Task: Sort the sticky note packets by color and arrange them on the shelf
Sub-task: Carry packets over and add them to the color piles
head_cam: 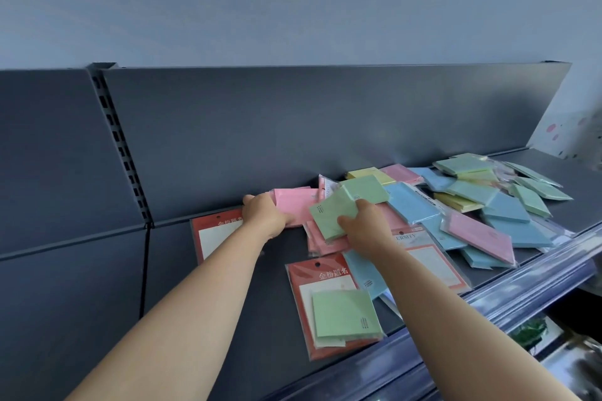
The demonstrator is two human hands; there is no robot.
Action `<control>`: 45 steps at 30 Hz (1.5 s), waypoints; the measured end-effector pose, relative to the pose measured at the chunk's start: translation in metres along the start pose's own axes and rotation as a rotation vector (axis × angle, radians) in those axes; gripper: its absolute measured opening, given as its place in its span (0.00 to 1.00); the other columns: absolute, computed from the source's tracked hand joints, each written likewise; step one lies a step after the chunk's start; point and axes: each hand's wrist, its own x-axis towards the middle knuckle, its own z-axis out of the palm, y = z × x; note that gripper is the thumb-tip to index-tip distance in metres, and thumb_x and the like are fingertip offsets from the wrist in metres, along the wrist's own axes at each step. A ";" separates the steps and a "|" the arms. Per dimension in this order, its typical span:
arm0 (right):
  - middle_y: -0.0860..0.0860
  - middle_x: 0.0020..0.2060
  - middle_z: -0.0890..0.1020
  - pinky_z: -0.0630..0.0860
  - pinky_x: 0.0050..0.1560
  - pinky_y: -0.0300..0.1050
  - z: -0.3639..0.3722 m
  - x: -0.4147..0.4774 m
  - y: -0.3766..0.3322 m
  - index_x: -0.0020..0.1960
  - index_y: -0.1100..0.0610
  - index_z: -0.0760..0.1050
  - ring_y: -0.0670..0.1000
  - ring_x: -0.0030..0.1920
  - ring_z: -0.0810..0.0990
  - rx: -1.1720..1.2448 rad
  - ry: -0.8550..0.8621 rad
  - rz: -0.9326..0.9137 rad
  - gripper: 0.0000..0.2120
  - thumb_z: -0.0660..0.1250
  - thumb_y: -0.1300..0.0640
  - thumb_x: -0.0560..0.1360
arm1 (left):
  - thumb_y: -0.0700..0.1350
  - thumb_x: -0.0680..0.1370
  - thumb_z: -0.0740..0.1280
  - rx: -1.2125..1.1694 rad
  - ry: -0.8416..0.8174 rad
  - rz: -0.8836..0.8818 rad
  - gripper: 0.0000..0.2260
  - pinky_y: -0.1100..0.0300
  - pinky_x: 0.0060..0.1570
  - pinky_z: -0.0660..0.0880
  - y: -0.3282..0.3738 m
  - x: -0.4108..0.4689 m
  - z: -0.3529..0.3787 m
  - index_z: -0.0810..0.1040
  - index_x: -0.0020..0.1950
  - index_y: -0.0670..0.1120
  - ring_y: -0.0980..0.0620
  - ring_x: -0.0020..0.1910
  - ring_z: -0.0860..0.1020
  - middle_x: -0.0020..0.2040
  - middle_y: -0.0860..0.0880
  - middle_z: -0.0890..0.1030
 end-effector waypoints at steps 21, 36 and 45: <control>0.50 0.45 0.81 0.73 0.32 0.36 0.061 -0.105 -0.112 0.52 0.54 0.74 0.47 0.39 0.79 0.382 -0.222 -0.416 0.12 0.71 0.62 0.71 | 0.36 0.79 0.58 -0.646 0.390 0.046 0.10 0.57 0.48 0.81 -0.143 -0.163 -0.139 0.70 0.58 0.48 0.54 0.50 0.79 0.55 0.52 0.76; 0.48 0.48 0.81 0.71 0.28 0.35 0.212 -0.279 -0.275 0.54 0.51 0.73 0.46 0.42 0.80 0.432 -0.566 -0.555 0.11 0.68 0.60 0.74 | 0.38 0.80 0.57 -0.602 0.701 -0.134 0.10 0.62 0.44 0.79 -0.339 -0.286 -0.299 0.70 0.58 0.51 0.53 0.51 0.79 0.52 0.55 0.76; 0.51 0.49 0.79 0.69 0.21 0.31 0.309 -0.391 -0.364 0.54 0.53 0.72 0.44 0.39 0.77 0.470 -0.649 -0.558 0.09 0.66 0.63 0.76 | 0.37 0.80 0.57 -0.595 0.758 -0.240 0.13 0.61 0.45 0.78 -0.460 -0.349 -0.396 0.68 0.60 0.53 0.52 0.53 0.77 0.55 0.52 0.76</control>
